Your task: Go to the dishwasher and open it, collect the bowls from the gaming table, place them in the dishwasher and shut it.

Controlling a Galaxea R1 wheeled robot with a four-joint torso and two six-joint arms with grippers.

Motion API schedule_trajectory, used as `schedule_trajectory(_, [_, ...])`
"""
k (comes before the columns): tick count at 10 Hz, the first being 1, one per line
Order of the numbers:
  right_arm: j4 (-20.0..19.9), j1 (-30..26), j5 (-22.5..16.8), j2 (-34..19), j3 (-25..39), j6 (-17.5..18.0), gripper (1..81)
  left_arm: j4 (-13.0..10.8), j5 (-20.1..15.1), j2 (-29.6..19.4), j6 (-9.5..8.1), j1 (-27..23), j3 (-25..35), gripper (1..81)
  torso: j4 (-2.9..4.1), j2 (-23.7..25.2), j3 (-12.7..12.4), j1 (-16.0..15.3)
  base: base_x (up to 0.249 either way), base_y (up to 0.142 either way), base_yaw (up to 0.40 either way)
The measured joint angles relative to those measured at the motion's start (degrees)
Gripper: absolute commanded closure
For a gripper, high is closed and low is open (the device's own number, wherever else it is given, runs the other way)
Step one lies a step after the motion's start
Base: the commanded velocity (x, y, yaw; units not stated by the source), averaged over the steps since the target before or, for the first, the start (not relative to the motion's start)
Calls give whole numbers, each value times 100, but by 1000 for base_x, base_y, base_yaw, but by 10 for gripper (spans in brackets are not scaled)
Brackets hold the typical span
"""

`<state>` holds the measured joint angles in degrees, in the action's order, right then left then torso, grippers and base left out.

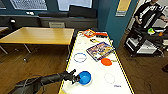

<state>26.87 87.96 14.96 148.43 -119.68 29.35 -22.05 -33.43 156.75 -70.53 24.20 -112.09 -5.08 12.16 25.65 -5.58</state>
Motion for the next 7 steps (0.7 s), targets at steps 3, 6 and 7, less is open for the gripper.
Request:
schedule_trajectory(3, [2,-13,-20,35,-76,0,811,-250,-177,-158,0,44,438,811,0,0,0,0,0,0,0])
schedule_trajectory(6, [2,-17,-44,49,-76,0,811,-396,-312,-661,-2,-55,1391,811,0,0,0,0,0,0,0])
schedule_trajectory(7, [2,-20,-50,71,-76,0,811,-435,-319,-895,-5,-238,1871,811,0,0,0,-2,0,0,0])
